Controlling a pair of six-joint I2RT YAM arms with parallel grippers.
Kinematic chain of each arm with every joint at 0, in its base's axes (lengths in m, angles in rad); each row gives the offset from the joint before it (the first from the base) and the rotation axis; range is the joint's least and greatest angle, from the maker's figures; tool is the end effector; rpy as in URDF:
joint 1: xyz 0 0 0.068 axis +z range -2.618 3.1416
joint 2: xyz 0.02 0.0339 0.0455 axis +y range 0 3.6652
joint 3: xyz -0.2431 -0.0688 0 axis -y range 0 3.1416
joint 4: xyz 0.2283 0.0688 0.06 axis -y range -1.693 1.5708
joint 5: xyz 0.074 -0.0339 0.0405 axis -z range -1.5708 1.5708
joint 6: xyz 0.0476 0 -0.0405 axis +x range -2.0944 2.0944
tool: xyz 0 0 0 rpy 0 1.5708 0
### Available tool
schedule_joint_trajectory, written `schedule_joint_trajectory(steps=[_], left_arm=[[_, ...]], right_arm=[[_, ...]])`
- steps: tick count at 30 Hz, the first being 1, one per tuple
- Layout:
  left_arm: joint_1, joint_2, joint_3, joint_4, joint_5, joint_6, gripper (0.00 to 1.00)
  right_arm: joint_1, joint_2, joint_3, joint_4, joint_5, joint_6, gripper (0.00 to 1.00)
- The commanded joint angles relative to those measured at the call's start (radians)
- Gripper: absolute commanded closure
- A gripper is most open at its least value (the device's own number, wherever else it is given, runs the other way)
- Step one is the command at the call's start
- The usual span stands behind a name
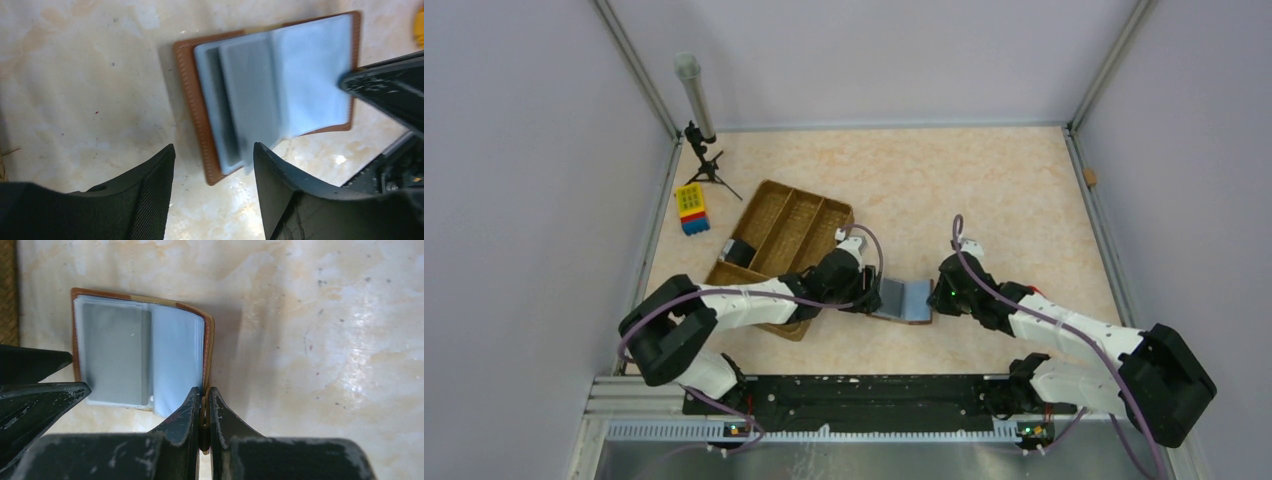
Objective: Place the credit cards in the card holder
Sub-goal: Turn over the card slot in the card holder, then pick up the credit card from the storage box.
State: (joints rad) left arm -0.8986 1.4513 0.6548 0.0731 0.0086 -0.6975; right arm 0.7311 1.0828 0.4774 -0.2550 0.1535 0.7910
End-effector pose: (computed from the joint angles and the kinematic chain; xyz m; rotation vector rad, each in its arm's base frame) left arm 0.1770 -0.2230 0.1531 0.2495 2.4262 -0.7949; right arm 0.1588 0.1327 0.1559 0.1450 2.4774 0.4965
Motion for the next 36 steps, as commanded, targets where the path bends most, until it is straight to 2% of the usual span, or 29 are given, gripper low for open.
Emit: schedule_joint_trajectory(steps=[1,8,10,16,21,25,29,31,36], left_arm=[[-0.004,0.047,0.013,0.040,-0.014,0.009,0.42],[-0.003,0.045,0.013,0.053,0.015,0.016,0.44],[-0.003,0.022,0.024,0.044,0.033,0.022,0.42],[0.003,-0.100,0.087,-0.048,0.047,0.069,0.27],[0.074,-0.201,0.160,-0.254,0.053,0.149,0.11],[0.246,-0.269,0.209,-0.441,0.077,0.256,0.05],[0.440,-0.336,0.270,-0.630,-0.068,0.428,0.01],[0.549,-0.360,0.275,-0.657,-0.144,0.516,0.01],[0.813,-0.340,0.267,-0.632,-0.125,0.684,0.01]], right_arm=[[0.010,0.014,-0.015,-0.080,0.109,0.036,1.00],[0.010,0.002,0.020,-0.141,0.150,0.035,0.75],[0.011,-0.017,0.041,-0.164,0.155,0.026,0.64],[0.010,-0.117,0.107,-0.235,0.169,-0.024,0.40],[0.003,-0.198,0.137,-0.230,0.161,-0.090,0.23],[-0.015,-0.205,0.134,-0.186,0.118,-0.145,0.18],[-0.021,-0.174,0.132,-0.153,0.094,-0.177,0.17],[-0.027,-0.164,0.126,-0.115,0.078,-0.196,0.16],[-0.074,-0.142,0.125,-0.033,-0.015,-0.252,0.14]])
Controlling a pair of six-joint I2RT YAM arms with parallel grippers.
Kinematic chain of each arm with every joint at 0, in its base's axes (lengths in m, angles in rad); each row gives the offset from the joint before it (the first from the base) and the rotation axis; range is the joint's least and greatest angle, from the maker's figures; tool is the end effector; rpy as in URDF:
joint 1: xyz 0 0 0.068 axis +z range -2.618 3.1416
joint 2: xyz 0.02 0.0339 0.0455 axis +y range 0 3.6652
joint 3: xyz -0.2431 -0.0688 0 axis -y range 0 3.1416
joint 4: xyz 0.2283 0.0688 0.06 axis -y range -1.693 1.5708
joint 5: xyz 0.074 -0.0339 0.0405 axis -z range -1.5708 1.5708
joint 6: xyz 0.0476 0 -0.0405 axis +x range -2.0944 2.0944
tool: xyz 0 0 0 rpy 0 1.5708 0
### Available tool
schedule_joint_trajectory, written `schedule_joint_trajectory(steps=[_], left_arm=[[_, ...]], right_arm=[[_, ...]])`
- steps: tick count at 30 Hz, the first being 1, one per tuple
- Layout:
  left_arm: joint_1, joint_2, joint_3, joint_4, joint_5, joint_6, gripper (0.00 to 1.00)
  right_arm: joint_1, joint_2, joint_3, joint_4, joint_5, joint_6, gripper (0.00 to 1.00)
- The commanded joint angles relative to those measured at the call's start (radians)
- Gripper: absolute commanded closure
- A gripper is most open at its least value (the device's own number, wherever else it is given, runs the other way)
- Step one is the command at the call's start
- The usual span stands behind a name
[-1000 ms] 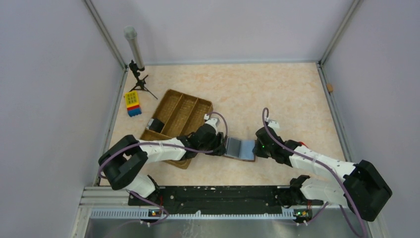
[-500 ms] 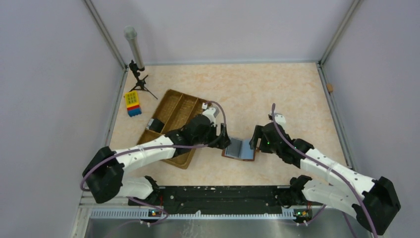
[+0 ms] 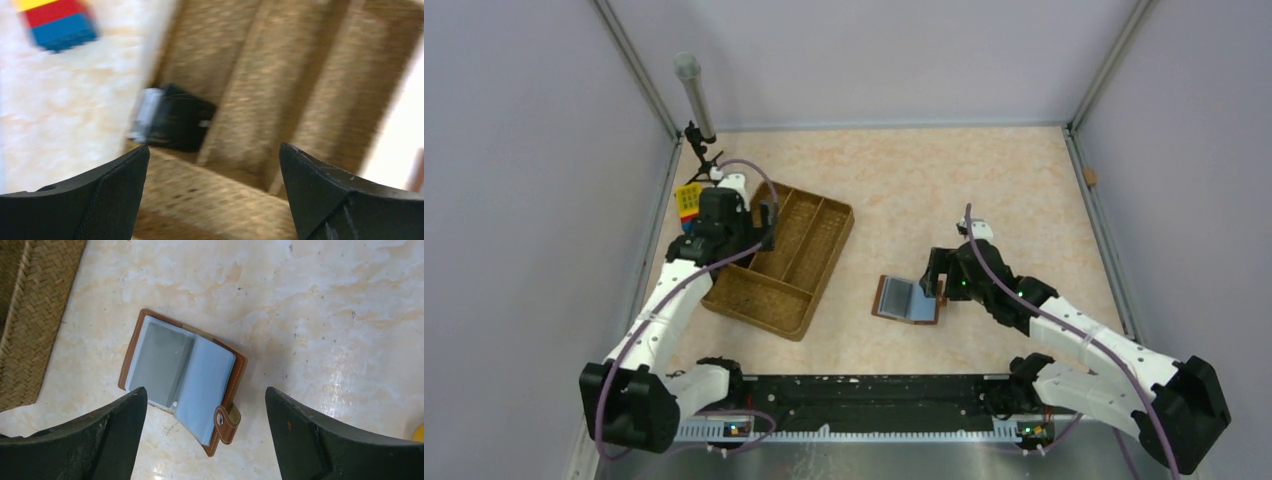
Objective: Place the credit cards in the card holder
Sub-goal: Pick up the credit card from the storage box.
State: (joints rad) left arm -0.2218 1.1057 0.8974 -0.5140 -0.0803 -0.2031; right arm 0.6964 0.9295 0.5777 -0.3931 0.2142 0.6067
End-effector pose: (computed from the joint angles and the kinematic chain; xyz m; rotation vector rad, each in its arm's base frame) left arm 0.2329 -0.0486 0.2620 -0.0202 2.2935 -0.1284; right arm 0.1585 0.1193 0.2043 0.0052 2.3318 0.4197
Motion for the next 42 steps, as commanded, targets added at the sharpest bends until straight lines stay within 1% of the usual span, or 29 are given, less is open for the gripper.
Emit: schedule_joint_trajectory(steps=[1,3,6,8,12,15,19,22,26,33,35,37,42], left_arm=[[0.170,0.021,0.025,-0.035,-0.030,0.219,0.01],[0.211,0.057,0.034,-0.022,-0.003,0.242,0.01],[0.275,0.123,0.056,0.005,-0.004,0.286,0.01],[0.310,0.175,0.079,0.012,0.027,0.302,0.02],[0.335,0.263,0.122,0.025,0.053,0.351,0.04],[0.335,0.276,0.133,0.031,0.141,0.370,0.09],[0.335,0.251,0.106,0.100,0.222,0.403,0.21],[0.334,0.287,0.122,0.104,0.292,0.411,0.30],[0.334,0.353,0.166,0.066,0.309,0.413,0.40],[0.324,0.402,0.193,0.065,0.332,0.424,0.53],[0.319,0.402,0.190,0.064,0.329,0.426,0.54],[0.316,0.400,0.184,0.068,0.328,0.426,0.58],[0.313,0.420,0.187,0.064,0.301,0.429,0.59]], right_arm=[[-0.045,0.015,0.026,0.118,-0.098,-0.078,0.14],[-0.063,0.018,0.024,0.143,-0.136,-0.092,0.14],[-0.081,0.023,0.019,0.172,-0.189,-0.107,0.14],[-0.092,0.024,0.013,0.186,-0.210,-0.110,0.14],[-0.113,0.024,-0.004,0.202,-0.260,-0.113,0.14],[-0.127,0.021,-0.019,0.206,-0.271,-0.116,0.15],[-0.146,0.024,-0.037,0.211,-0.287,-0.116,0.16],[-0.155,0.028,-0.043,0.221,-0.302,-0.114,0.16],[-0.160,0.041,-0.038,0.219,-0.308,-0.113,0.16],[-0.169,0.043,-0.049,0.218,-0.312,-0.107,0.17],[-0.173,0.045,-0.054,0.218,-0.312,-0.103,0.17],[-0.176,0.046,-0.057,0.220,-0.316,-0.101,0.17],[-0.182,0.049,-0.057,0.219,-0.326,-0.099,0.17]])
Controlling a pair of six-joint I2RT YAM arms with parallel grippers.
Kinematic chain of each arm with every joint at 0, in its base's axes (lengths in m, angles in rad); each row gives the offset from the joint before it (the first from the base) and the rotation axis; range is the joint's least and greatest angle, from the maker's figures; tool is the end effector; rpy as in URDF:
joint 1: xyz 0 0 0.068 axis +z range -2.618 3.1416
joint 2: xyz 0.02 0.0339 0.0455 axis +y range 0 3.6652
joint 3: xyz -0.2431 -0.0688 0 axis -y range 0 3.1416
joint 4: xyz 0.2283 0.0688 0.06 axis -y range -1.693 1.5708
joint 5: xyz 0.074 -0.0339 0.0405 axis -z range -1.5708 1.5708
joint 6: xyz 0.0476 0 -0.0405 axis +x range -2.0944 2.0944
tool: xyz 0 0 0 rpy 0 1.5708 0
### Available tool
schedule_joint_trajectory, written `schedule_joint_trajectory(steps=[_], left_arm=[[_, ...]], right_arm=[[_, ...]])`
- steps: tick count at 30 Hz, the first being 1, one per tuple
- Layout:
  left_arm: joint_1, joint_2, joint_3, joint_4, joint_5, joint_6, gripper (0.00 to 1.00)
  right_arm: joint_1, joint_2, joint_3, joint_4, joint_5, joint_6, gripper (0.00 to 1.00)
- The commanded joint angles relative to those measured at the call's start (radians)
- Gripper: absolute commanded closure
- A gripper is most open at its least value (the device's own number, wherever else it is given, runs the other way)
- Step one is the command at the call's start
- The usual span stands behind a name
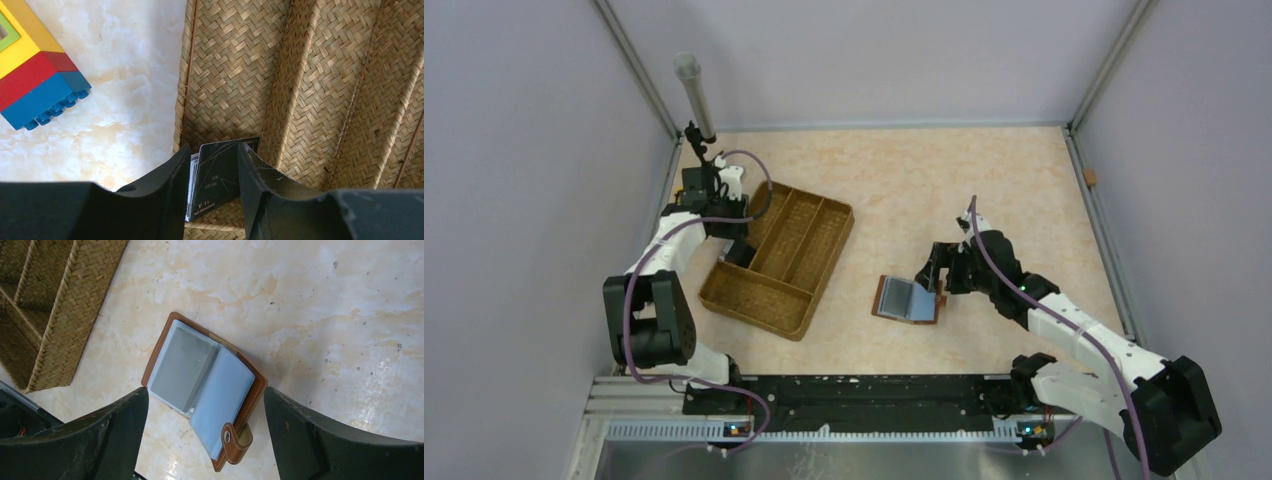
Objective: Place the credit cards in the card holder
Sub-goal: Pick up the credit card from the storage box.
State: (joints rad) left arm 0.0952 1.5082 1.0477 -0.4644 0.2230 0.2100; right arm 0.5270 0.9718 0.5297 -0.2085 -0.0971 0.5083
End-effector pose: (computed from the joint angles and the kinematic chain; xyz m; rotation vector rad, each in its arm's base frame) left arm 0.3081 0.0188 0.2123 0.2339 2.4582 -0.1475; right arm 0.1805 0.1104 0.1973 -0.0770 2.3022 0.6619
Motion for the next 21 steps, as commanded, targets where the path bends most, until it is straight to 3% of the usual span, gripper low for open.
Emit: schedule_joint_trajectory(steps=[1,21], left_arm=[[-0.005,0.023,0.039,0.011,-0.002,0.015,0.59],[-0.016,0.078,0.055,-0.016,-0.031,0.022,0.62]], right_arm=[[-0.013,0.006,-0.010,0.033,-0.015,-0.001,0.17],[-0.028,-0.017,-0.035,0.028,-0.035,0.010,0.18]])
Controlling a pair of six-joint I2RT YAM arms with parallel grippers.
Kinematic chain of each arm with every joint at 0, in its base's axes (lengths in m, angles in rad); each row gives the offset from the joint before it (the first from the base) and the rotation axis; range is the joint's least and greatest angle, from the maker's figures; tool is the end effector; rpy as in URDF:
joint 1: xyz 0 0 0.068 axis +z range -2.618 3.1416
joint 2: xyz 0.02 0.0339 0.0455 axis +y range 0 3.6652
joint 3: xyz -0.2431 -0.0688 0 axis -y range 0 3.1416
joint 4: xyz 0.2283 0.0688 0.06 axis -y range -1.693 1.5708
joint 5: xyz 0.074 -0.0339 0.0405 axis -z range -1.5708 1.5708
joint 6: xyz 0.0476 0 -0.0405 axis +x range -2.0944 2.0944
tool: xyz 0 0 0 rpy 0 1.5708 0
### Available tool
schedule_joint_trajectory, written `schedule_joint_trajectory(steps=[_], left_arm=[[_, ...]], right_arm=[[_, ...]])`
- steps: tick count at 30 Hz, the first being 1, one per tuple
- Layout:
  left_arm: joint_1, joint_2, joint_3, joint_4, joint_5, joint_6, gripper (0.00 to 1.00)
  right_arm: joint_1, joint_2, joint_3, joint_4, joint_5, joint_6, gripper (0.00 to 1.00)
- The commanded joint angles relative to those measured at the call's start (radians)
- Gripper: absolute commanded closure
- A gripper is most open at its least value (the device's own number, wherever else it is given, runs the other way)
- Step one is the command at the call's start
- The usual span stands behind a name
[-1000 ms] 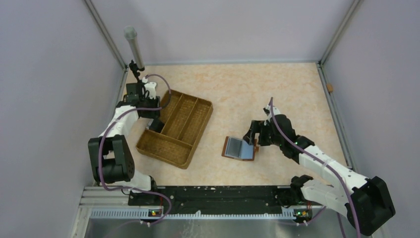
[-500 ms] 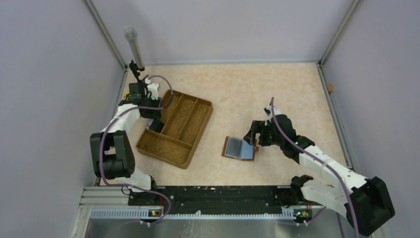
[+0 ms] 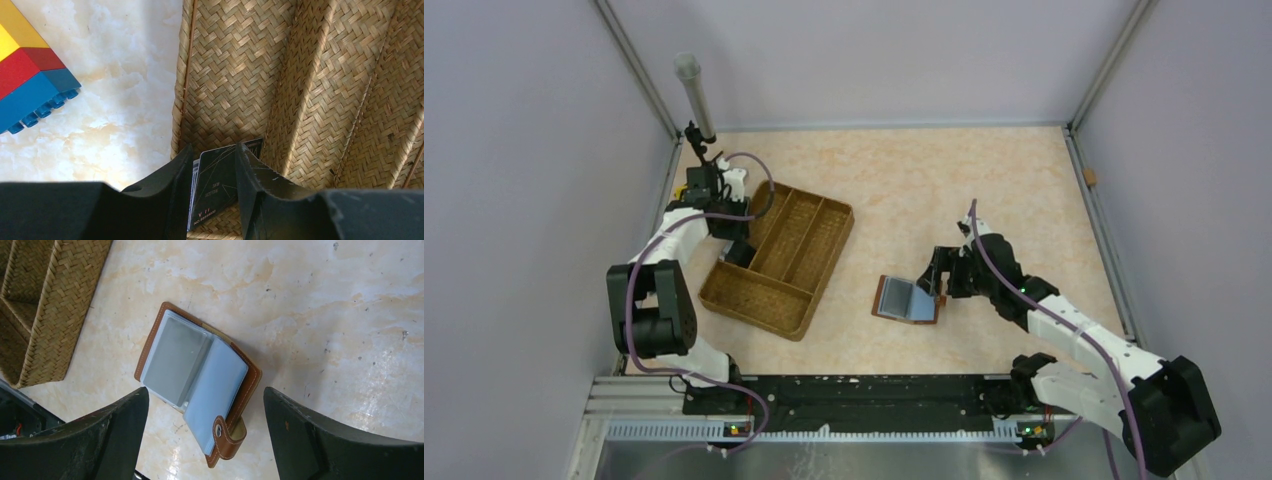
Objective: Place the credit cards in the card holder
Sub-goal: Pick up the credit card from the storage box.
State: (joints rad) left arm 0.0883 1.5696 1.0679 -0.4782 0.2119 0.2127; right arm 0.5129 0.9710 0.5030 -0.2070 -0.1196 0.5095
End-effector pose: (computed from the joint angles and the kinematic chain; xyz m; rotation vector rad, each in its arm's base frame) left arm 0.3155 0.0179 0.1993 0.2384 2.5135 -0.1502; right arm 0.1787 0.1071 0.1890 -0.0710 2.3297 0.6693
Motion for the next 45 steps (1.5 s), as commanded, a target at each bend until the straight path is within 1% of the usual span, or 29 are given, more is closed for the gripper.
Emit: schedule_joint_trajectory(steps=[1,4,16,26,45], left_arm=[[-0.011,0.019,0.036,-0.005,-0.020,0.019,0.63],[-0.020,0.020,0.036,-0.011,-0.026,0.020,0.65],[-0.049,-0.011,0.015,-0.019,-0.045,0.018,0.68],[-0.065,-0.066,-0.015,-0.019,-0.052,0.005,0.76],[-0.084,-0.020,-0.013,-0.117,-0.037,-0.062,0.82]], right_arm=[[-0.014,-0.020,-0.011,0.026,-0.012,0.010,0.18],[-0.017,-0.031,-0.016,0.023,-0.011,0.011,0.18],[-0.023,-0.043,-0.029,0.021,-0.013,0.016,0.18],[-0.023,-0.037,-0.036,0.029,-0.015,0.017,0.18],[-0.025,-0.013,-0.048,0.049,-0.025,0.021,0.18]])
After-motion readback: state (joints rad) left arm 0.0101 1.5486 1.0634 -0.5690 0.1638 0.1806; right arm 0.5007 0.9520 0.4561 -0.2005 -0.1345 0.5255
